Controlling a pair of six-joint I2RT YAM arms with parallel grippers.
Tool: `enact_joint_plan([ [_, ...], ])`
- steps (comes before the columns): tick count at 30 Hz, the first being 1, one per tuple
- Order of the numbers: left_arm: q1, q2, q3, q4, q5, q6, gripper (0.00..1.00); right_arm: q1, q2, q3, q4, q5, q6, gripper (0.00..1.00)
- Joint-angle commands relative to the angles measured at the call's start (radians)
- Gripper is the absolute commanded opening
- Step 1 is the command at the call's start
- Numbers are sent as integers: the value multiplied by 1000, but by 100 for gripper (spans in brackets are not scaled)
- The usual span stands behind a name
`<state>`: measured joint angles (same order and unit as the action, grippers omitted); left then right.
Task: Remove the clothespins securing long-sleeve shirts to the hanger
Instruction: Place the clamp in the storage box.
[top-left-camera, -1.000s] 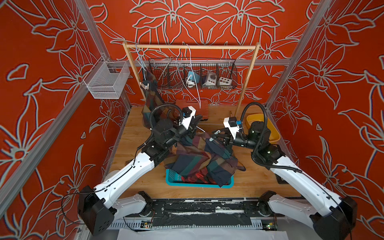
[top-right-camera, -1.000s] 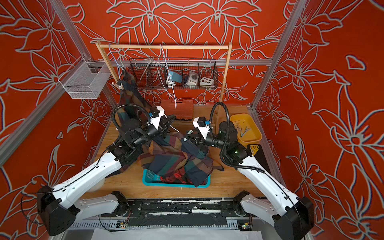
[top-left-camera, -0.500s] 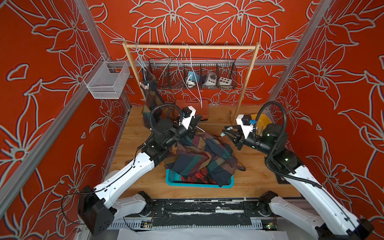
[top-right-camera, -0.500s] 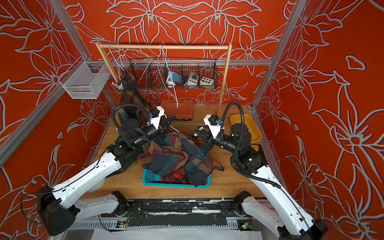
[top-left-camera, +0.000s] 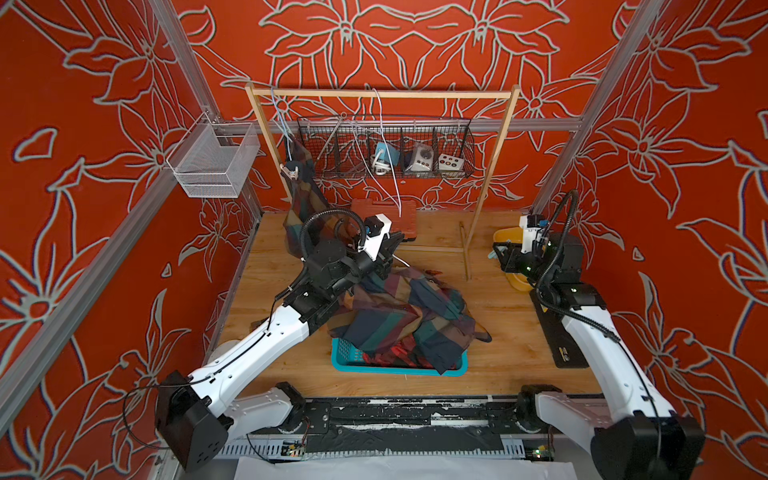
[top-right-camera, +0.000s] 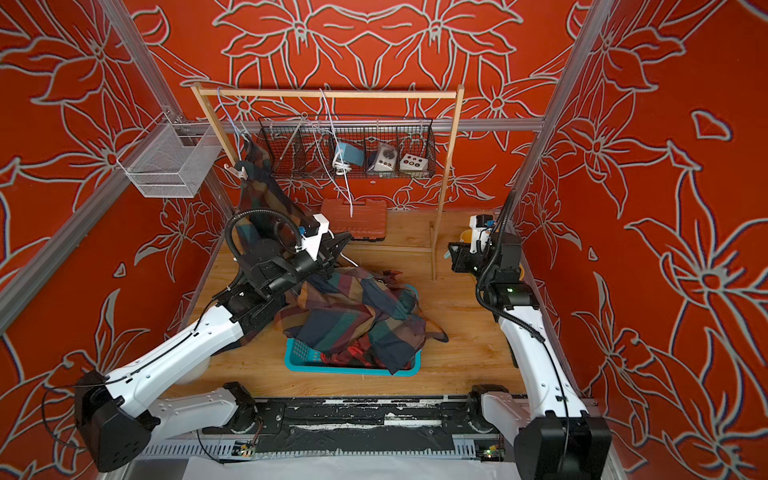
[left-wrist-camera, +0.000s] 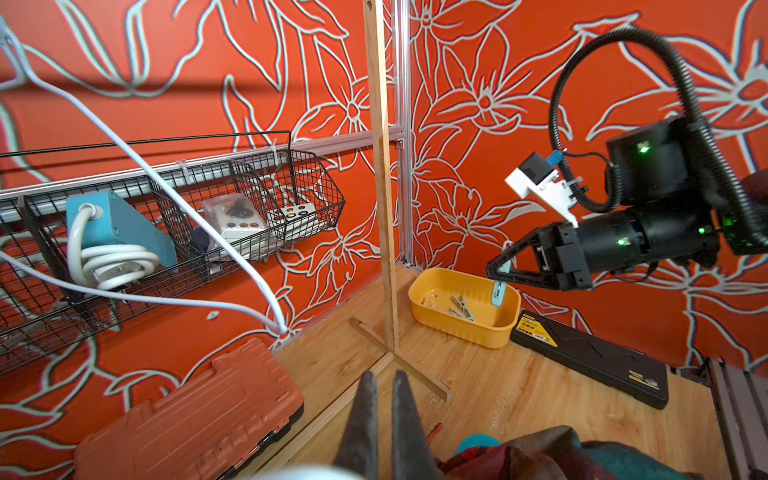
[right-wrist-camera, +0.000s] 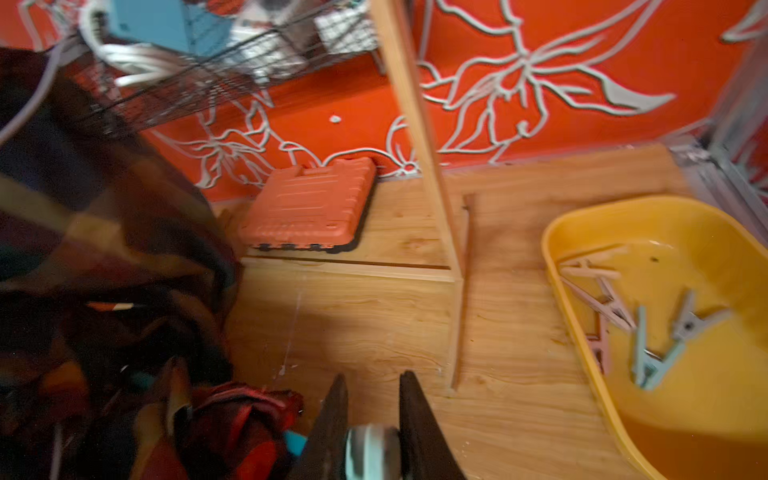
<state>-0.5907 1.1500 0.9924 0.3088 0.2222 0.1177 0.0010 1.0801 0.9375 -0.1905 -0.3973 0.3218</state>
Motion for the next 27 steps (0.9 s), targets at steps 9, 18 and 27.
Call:
enact_joint_plan([
  [9,5,-24,9,10,5,-4,0,-177,368,54,228,200,153,7],
  [18,5,-9,15,7,1,-7,0,-179,488,142,259,204,147,60],
  [27,5,19,18,11,4,-15,0,-33,28,-97,369,-163,68,54],
])
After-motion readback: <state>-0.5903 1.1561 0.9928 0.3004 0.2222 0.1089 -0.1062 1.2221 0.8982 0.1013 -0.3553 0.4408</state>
